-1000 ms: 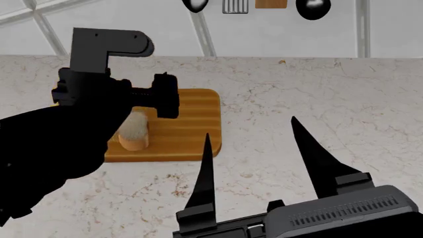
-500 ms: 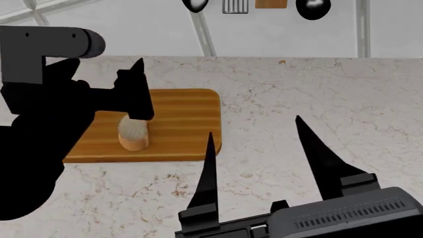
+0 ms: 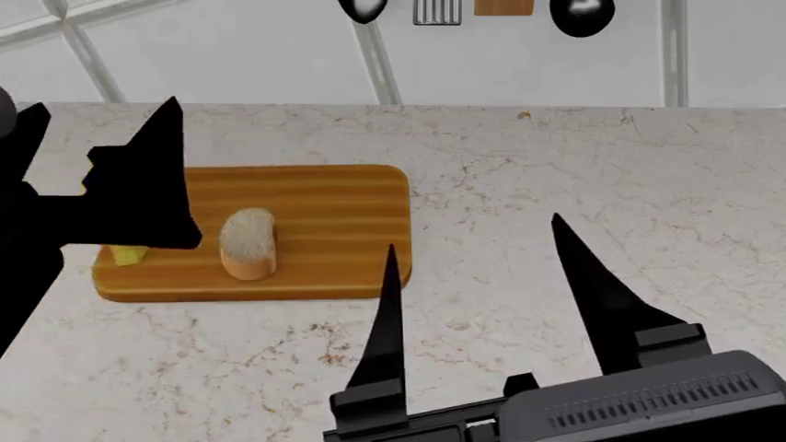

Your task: Place the bread and cheese on the cutting board.

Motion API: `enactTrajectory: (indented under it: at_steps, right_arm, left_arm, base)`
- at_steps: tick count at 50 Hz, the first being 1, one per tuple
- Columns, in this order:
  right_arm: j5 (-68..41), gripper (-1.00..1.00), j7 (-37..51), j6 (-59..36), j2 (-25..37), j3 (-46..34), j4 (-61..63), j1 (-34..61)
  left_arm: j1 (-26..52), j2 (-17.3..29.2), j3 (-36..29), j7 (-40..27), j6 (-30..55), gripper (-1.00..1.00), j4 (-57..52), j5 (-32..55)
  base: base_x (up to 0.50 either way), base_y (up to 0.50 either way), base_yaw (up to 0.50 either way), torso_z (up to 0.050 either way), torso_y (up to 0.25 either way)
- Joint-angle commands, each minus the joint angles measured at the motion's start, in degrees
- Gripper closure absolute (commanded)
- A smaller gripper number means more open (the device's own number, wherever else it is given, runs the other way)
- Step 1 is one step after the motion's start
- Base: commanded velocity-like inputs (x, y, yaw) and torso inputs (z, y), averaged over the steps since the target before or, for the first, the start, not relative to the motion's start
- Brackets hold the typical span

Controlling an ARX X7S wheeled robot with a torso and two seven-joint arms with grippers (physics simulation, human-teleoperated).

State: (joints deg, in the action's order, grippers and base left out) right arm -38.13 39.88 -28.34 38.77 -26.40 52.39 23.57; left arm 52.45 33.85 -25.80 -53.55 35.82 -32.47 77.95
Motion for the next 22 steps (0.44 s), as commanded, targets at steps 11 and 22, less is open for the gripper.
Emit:
enactTrajectory:
  at_steps: [11, 22]
  right_arm:
    - [0.0, -1.0, 0.4, -0.2, 0.0, -0.7, 0.3, 0.3]
    - [0.2, -1.0, 2.1, -1.5, 0.5, -0.8, 1.9, 0.7]
  left_arm:
    - [-6.0, 5.3, 5.2, -3.2, -3.9, -1.0, -11.3, 4.6]
    - [-14.3, 8.9, 9.9, -1.0, -9.1, -1.0, -17.9, 2.6]
  base:
    - [0.0, 0.0, 0.0, 0.0, 0.0]
    - [0.0, 0.0, 0.0, 0.0, 0.0]
